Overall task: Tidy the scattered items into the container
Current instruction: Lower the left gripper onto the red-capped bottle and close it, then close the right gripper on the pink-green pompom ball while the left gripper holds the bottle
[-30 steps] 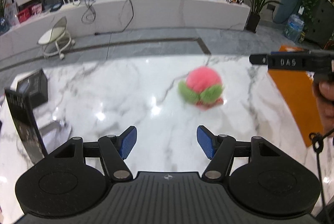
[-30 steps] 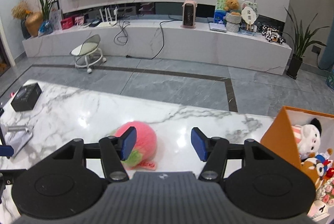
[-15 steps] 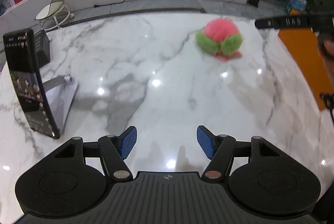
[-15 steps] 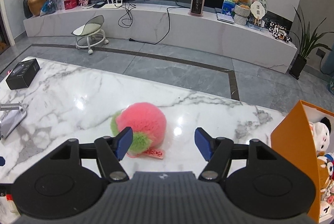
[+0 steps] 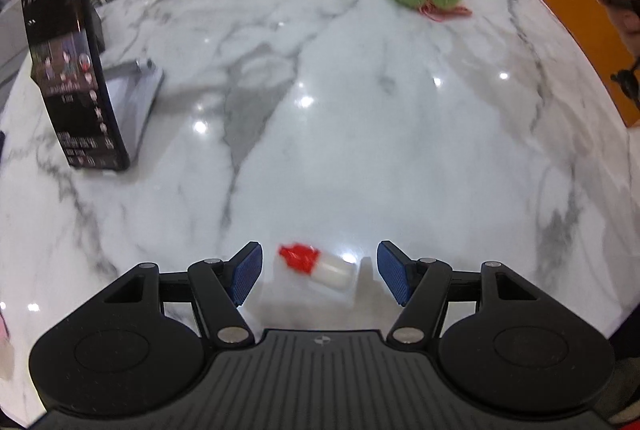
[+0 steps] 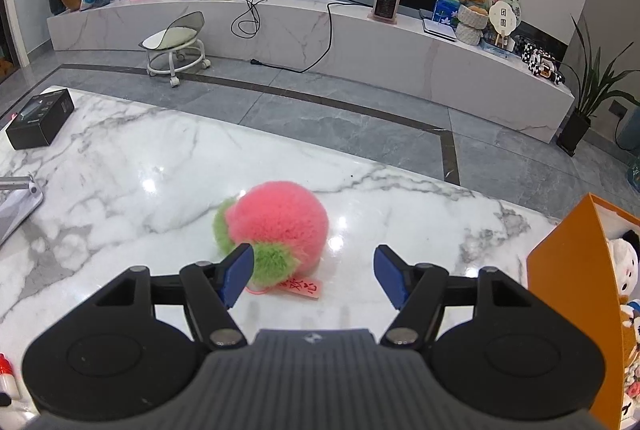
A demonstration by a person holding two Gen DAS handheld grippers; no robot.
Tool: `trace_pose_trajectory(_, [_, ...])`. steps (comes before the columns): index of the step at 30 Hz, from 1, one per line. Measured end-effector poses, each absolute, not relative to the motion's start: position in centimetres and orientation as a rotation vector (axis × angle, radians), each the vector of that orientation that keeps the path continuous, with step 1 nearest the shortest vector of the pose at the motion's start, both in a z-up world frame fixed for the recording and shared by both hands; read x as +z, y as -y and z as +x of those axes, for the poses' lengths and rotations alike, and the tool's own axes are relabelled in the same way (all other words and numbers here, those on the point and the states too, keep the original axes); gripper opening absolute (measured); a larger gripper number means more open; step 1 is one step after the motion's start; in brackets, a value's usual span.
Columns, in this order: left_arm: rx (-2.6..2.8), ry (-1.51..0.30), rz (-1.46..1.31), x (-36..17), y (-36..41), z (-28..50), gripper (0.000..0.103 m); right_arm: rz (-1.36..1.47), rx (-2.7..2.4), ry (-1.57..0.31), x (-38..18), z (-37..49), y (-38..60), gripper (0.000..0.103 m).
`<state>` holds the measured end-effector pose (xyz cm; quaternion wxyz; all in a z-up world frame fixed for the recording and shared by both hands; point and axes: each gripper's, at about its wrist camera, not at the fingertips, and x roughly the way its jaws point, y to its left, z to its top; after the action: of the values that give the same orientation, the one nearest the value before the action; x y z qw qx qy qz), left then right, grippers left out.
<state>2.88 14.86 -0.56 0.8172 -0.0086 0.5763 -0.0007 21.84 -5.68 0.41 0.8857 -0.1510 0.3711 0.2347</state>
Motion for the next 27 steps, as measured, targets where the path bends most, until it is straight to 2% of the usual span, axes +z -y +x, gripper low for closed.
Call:
trace_pose_trajectory(6, [0.008,-1.270,-0.018,-2.1,-14.5,3.3,0.074,-0.320,0.493,-0.771,0.1,21.8,5.2,0.070])
trace_pose_trajectory(7, [0.012,-1.275,-0.012,-2.3,-14.5,3.4,0.065,-0.320,0.493,-0.771,0.1,21.8,5.1,0.070])
trace_pose_trajectory(10, [0.002,-1.280,-0.011,-2.6,-14.3,3.6,0.051,-0.314,0.492,-0.777,-0.2,22.0,5.2,0.071])
trace_pose_trajectory(17, [-0.002,-1.268,0.015,-2.9,-14.1,4.1,0.046,-0.300,0.489,-0.791,-1.0,22.5,5.4,0.072])
trace_pose_trajectory(22, [-0.012,-1.265,0.033,-2.7,-13.7,4.5,0.023,-0.274,0.486,-0.814,-1.9,23.0,5.6,0.074])
trace_pose_trajectory(24, [-0.024,-1.261,0.046,-2.7,-13.3,4.7,0.019,-0.261,0.495,-0.819,-2.2,23.2,5.4,0.074])
trace_pose_trajectory(27, [-0.033,-1.251,0.057,-2.7,-13.0,5.0,0.019,-0.248,0.515,-0.802,-2.6,23.1,4.9,0.074])
